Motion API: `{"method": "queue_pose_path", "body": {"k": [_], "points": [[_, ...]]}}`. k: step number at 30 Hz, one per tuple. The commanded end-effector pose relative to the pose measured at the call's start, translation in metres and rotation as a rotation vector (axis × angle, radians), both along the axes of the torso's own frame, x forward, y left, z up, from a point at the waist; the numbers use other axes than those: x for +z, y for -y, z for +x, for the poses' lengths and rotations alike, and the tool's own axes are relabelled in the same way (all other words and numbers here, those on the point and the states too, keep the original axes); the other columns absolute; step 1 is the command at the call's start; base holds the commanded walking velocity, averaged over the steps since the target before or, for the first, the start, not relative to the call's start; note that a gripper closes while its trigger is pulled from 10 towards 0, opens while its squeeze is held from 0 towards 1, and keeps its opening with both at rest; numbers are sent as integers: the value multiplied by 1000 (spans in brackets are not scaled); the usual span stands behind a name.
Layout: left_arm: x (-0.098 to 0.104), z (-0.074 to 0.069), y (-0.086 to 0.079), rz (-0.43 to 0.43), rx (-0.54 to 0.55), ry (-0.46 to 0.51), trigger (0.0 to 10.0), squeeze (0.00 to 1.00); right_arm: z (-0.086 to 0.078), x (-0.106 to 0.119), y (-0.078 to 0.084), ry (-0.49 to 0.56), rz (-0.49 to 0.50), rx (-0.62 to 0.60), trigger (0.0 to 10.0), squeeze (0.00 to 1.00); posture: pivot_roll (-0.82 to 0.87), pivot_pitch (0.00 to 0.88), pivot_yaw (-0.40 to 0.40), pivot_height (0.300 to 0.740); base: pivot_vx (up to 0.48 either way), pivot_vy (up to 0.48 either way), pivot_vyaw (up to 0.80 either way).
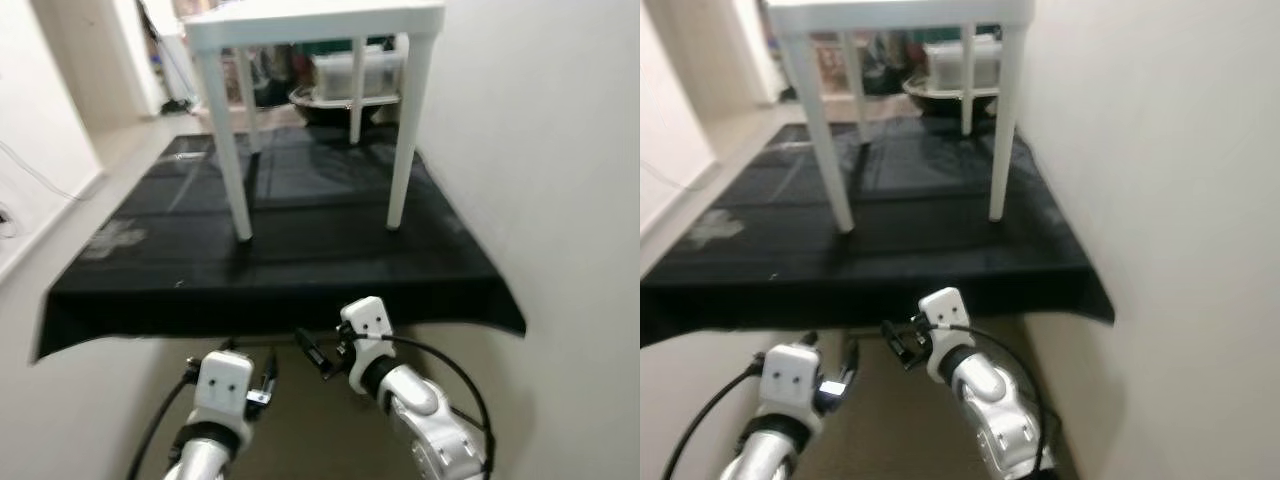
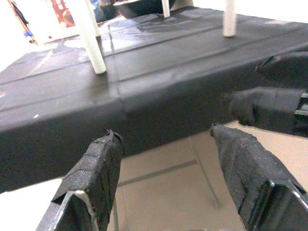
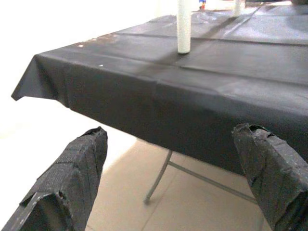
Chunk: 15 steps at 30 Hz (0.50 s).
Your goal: Building children table
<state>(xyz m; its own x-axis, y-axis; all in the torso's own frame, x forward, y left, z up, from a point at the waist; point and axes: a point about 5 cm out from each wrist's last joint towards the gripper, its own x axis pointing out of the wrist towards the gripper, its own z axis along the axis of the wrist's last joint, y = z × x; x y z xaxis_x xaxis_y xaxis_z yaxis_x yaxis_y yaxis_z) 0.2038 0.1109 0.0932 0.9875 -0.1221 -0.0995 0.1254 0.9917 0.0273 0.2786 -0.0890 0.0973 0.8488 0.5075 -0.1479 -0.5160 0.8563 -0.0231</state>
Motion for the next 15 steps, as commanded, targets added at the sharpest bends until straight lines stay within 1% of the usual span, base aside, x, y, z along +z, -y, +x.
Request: {"method": "queue_pose_path", "body": {"k": [1, 2, 3, 6, 8, 12, 15], "points": [[-1, 1, -2, 18, 2, -7, 10000, 0, 1, 3, -5, 2, 3, 22, 10000, 0, -54, 0, 51, 740, -322, 0, 0], [-1, 1, -2, 18, 2, -7, 10000, 0, 1, 3, -5, 2, 3, 22, 10000, 0, -54, 0, 51, 740, -322, 0, 0], [-1, 1, -2, 21, 3, -10, 10000, 0, -1, 2, -8, -1, 7, 53, 10000, 0, -47, 0, 45, 740, -315, 0, 0], [-1, 1, -3, 22, 3, -10, 10000, 0, -1, 3, -10, 1, 7, 69, 10000, 0, -47, 0, 45, 740, -304, 0, 0], [-1, 2, -2, 27, 0, -12, 10000, 0, -3, 3, -13, 6, 0, 97, 10000, 0, -47, 0, 45, 740, 0, 0, 0], [-1, 3, -1, 32, -4, -15, 10000, 0, -3, 3, -14, 5, -4, 107, 10000, 0, -47, 0, 45, 740, 0, 0, 0], [1, 5, -1, 16, 13, -13, 10000, 0, -3, 2, -15, 3, -7, 112, 10000, 0, -41, 0, 37, 740, 0, 0, 0]]}}
